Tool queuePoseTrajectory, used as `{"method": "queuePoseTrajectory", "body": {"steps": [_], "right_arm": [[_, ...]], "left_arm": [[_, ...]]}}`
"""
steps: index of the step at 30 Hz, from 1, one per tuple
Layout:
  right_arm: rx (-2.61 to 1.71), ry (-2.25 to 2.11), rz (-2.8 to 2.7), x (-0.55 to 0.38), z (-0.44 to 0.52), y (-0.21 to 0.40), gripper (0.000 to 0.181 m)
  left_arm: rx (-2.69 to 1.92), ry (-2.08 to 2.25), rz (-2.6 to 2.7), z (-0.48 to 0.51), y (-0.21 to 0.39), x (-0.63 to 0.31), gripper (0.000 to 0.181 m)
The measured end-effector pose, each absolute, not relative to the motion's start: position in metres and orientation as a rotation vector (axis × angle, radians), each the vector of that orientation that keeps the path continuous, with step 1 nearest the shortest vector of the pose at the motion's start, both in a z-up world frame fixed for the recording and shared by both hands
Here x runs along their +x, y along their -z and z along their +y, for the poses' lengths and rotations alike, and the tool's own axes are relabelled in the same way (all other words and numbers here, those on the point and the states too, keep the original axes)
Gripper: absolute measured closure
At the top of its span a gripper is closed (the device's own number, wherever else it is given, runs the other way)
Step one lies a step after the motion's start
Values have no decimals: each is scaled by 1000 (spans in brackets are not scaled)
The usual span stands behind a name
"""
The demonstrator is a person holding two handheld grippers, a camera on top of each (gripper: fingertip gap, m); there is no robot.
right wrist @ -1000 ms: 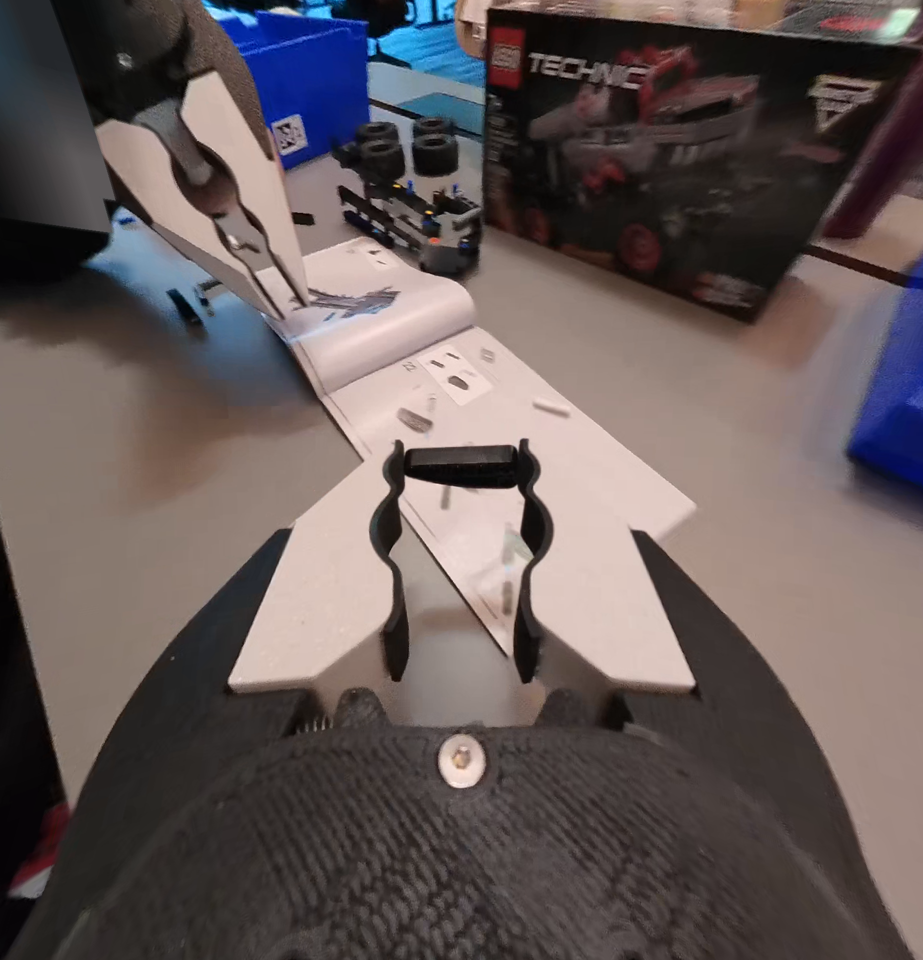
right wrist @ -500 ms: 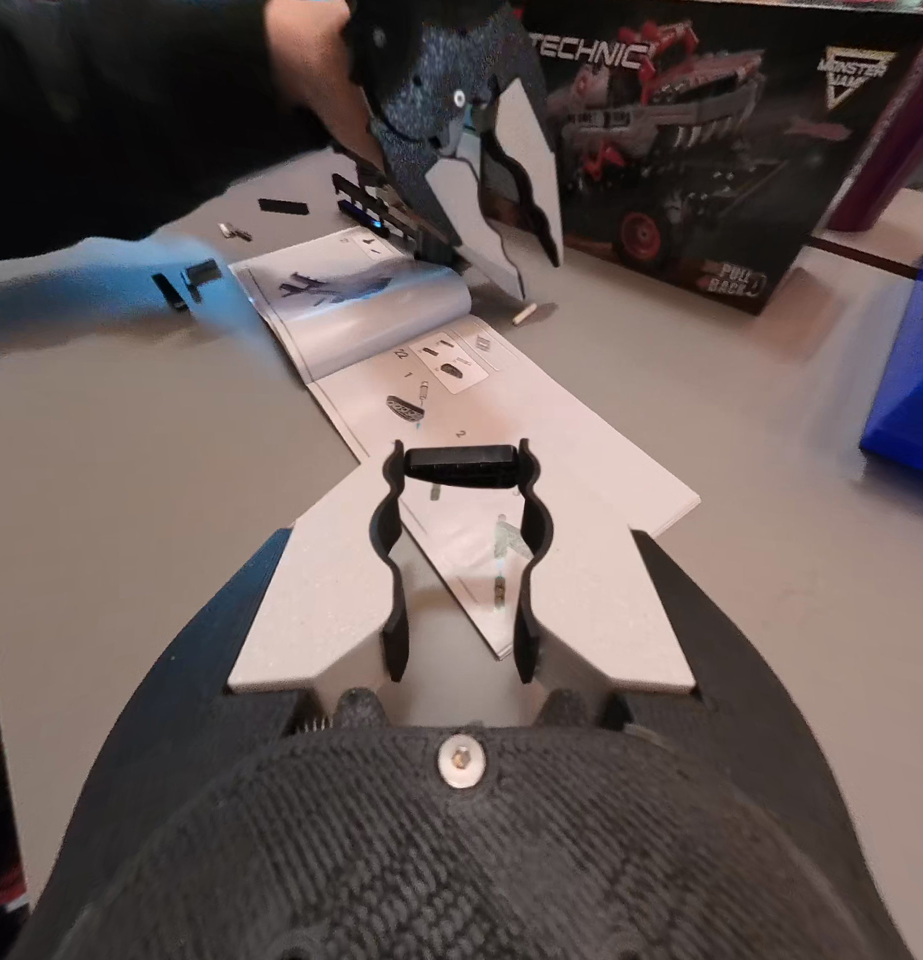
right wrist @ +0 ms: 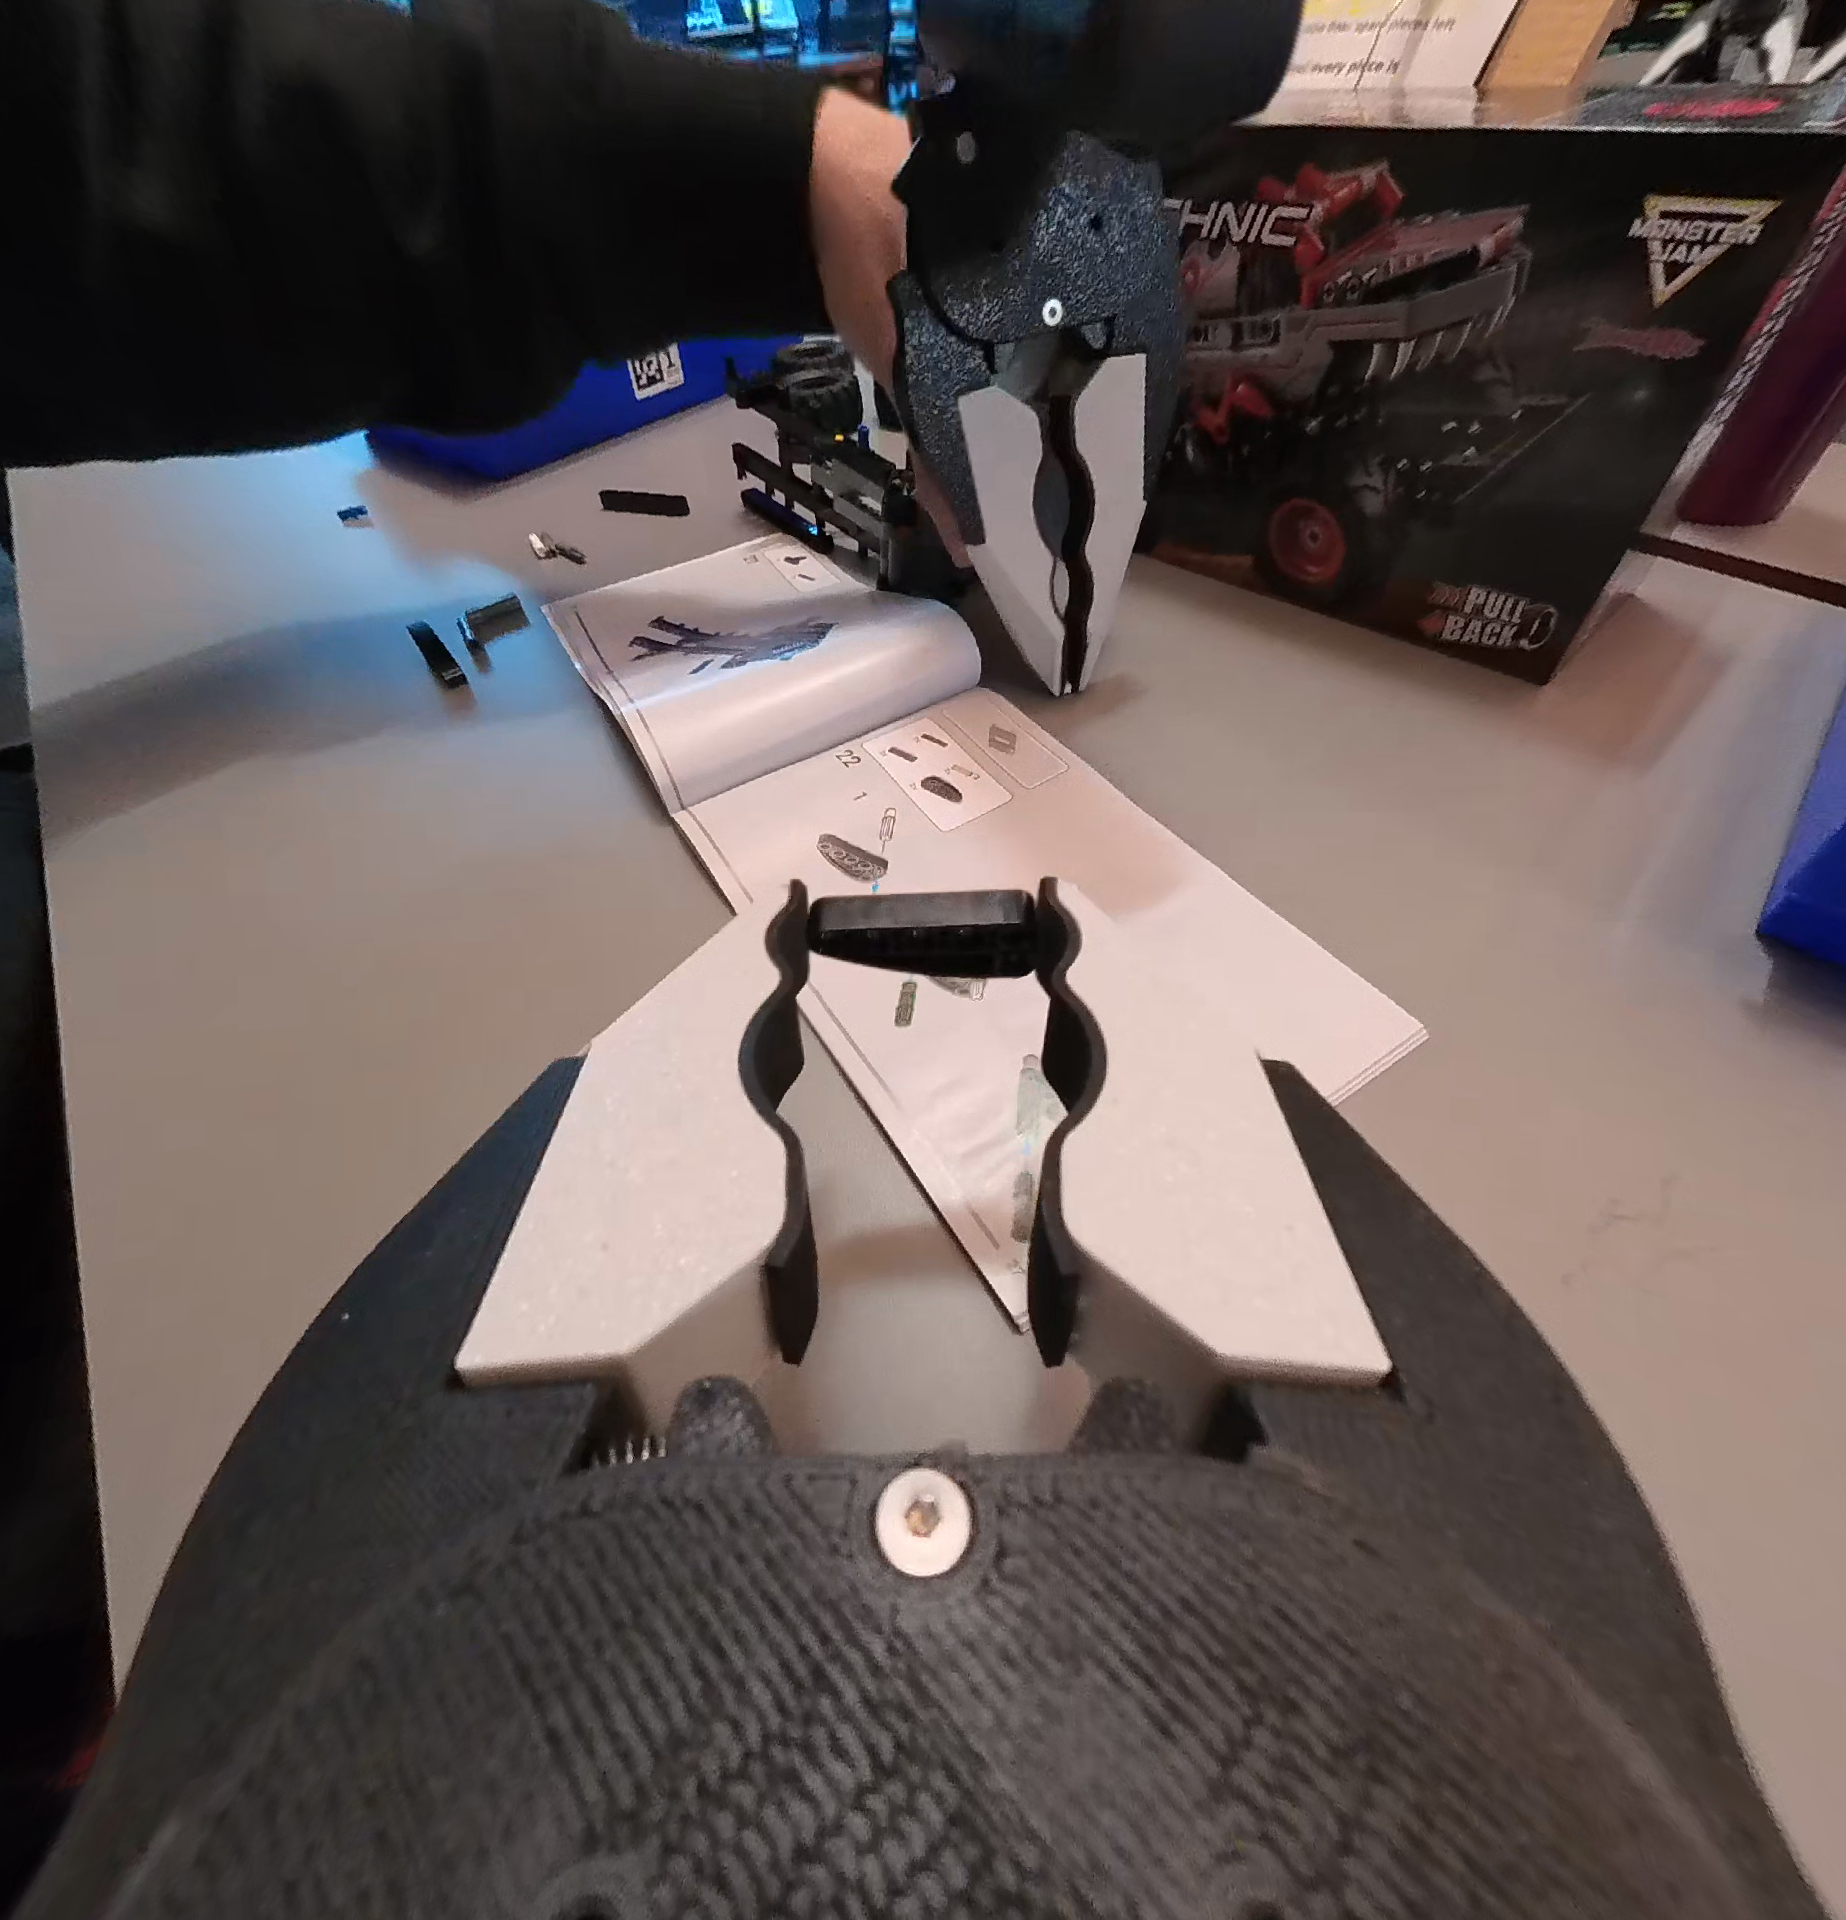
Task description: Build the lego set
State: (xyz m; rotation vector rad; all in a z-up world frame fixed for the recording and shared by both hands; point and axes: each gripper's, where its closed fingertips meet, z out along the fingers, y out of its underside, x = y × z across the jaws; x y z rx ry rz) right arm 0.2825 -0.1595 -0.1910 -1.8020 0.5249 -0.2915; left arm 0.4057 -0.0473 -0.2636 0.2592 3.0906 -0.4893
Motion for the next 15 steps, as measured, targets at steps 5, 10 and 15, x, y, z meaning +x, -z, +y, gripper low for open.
{"method": "queuePoseTrajectory", "body": {"steps": [5, 10, 15], "right_arm": [[-1771, 304, 532, 284, -162, 187, 140], [-1724, 234, 374, 264, -150, 175, 140], [-1460, 73, 202, 237, -140, 133, 140]], "left_arm": [[151, 746, 2941, -65, 225, 404, 179], [5, 872, 2981, -75, 186, 295, 180], [-214, 928, 3033, -60, 218, 202, 180]]}}
